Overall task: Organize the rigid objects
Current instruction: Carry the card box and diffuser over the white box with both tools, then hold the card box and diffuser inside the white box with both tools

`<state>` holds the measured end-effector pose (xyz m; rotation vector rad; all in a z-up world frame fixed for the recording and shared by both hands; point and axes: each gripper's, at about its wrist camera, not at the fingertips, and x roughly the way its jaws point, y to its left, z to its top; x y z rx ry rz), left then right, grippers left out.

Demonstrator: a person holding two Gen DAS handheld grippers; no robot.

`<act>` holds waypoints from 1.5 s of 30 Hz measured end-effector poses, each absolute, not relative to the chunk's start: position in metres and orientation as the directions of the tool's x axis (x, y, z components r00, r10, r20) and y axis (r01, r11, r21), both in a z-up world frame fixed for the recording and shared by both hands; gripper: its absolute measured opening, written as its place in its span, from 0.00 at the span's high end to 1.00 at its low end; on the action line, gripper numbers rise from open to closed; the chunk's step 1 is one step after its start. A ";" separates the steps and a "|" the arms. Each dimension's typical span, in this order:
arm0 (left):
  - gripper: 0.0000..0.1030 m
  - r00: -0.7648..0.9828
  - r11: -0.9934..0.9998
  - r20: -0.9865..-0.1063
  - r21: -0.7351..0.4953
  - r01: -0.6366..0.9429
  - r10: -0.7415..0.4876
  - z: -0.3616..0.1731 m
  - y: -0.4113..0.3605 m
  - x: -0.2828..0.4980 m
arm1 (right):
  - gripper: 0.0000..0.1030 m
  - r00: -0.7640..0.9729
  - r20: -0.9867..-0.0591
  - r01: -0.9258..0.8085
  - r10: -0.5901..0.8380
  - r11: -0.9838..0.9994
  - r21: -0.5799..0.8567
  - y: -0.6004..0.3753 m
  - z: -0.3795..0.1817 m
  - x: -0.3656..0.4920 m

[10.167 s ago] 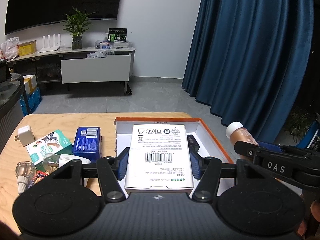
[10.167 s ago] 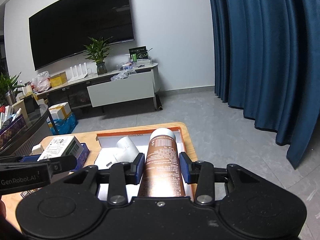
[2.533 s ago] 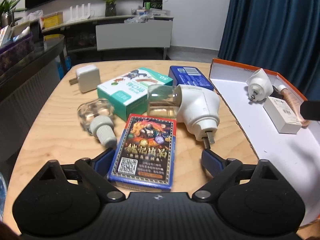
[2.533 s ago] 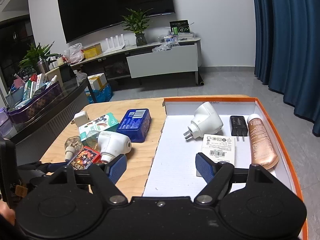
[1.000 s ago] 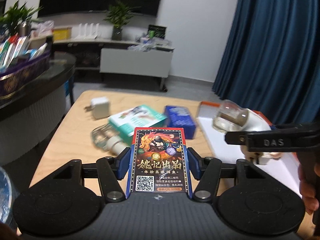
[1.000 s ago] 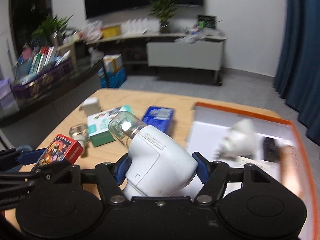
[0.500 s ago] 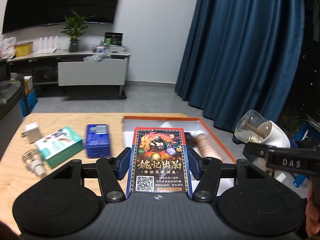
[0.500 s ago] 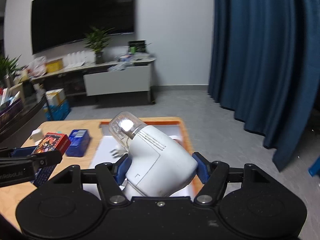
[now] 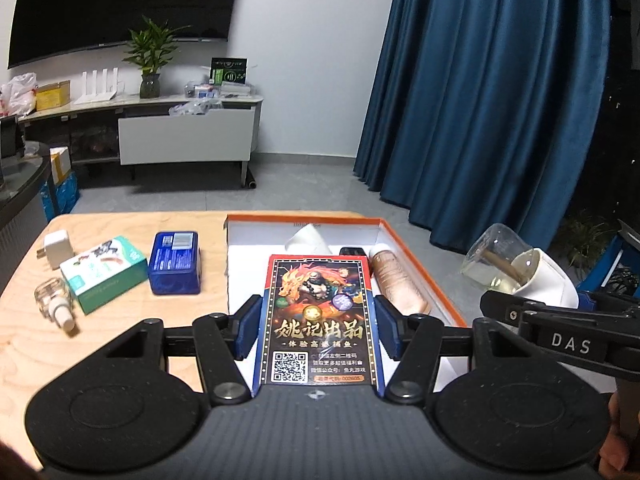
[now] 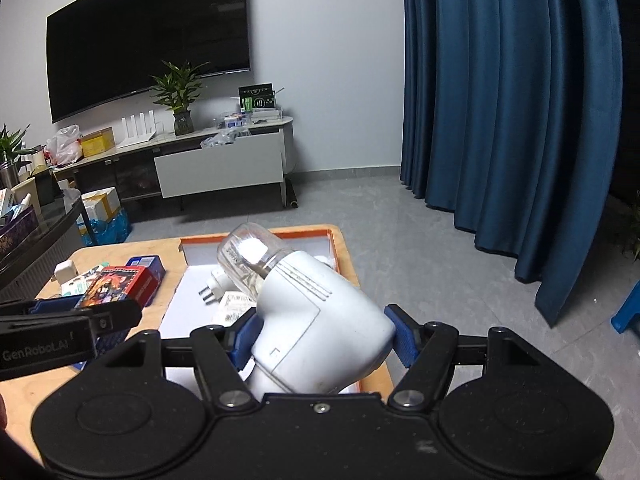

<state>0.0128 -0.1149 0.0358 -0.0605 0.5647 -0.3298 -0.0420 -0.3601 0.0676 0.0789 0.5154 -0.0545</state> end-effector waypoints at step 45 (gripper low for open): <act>0.42 0.784 0.942 -0.522 -0.167 0.290 -0.334 0.031 -0.119 0.005 | 0.23 0.845 -0.534 0.057 -0.026 0.998 0.042 -0.351 0.057 -0.038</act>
